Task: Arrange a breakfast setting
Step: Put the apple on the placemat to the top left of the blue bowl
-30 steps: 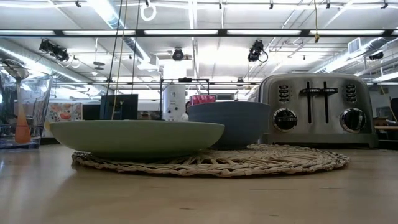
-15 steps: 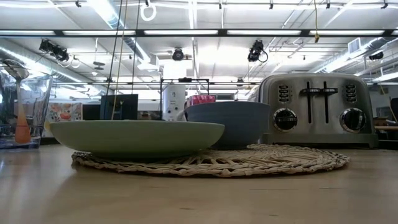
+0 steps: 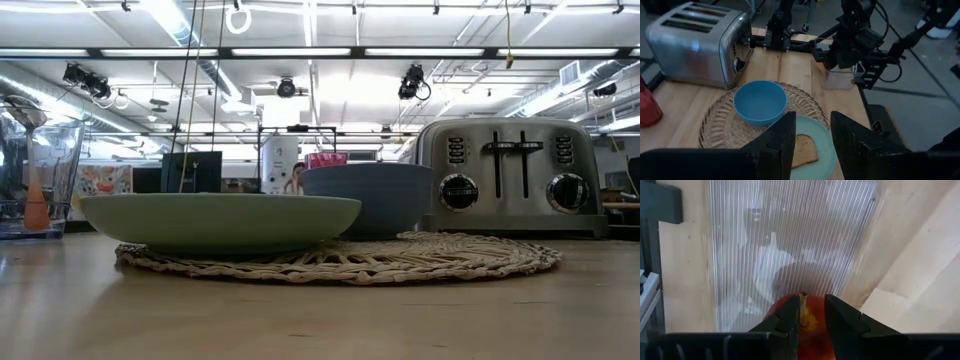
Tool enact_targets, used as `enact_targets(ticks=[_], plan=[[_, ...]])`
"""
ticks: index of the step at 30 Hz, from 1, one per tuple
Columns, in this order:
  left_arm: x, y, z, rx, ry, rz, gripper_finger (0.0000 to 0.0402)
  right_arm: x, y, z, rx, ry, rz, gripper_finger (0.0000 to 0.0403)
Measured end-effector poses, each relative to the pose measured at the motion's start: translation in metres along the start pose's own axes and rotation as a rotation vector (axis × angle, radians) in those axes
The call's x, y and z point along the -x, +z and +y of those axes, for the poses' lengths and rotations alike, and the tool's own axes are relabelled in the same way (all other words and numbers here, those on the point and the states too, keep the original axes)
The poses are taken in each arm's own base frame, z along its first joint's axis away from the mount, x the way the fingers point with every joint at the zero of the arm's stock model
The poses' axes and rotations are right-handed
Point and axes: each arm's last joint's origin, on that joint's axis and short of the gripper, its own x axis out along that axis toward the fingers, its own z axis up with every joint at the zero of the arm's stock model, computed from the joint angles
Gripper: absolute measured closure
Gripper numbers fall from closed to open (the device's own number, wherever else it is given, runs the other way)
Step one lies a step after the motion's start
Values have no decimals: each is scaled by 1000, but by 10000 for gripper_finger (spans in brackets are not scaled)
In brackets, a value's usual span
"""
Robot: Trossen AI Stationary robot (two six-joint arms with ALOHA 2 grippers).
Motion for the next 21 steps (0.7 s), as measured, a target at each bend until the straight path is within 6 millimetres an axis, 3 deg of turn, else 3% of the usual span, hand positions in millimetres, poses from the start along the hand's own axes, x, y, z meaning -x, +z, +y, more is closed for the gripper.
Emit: enact_targets(ticks=[7,13,21], plan=[[0,0,0,24,0,0,272,1,1,-2,-34,99,51,287],[0,0,0,24,0,0,272,2,6,-12,-63,52,23,253],[0,0,0,24,0,-1,272,-10,-1,-16,-58,58,75,254]])
